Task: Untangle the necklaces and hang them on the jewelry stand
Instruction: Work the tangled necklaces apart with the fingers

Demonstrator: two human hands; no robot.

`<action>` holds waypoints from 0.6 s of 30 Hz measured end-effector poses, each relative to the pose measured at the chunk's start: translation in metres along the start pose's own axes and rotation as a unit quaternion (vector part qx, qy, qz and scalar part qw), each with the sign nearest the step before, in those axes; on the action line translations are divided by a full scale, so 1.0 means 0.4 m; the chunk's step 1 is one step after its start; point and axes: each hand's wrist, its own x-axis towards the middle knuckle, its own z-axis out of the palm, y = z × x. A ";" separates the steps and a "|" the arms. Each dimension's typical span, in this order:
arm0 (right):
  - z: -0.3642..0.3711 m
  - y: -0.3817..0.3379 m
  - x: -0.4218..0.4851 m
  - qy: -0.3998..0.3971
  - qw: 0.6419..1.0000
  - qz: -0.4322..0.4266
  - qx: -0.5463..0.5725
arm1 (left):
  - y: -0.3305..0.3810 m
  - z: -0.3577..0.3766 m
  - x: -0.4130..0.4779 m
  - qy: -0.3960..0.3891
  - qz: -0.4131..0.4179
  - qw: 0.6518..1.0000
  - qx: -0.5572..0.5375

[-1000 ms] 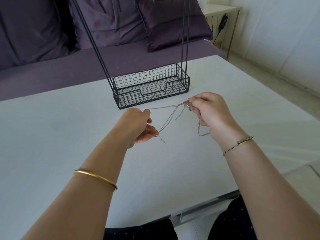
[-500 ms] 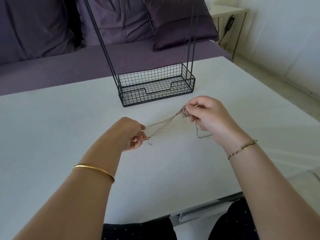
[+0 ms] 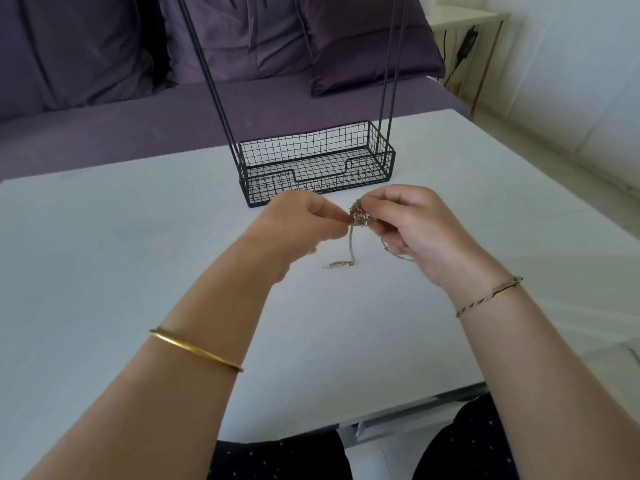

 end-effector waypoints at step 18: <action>-0.015 -0.007 0.000 0.028 0.999 -0.009 -0.015 | 0.004 -0.018 0.011 -0.061 -0.104 0.986 -0.115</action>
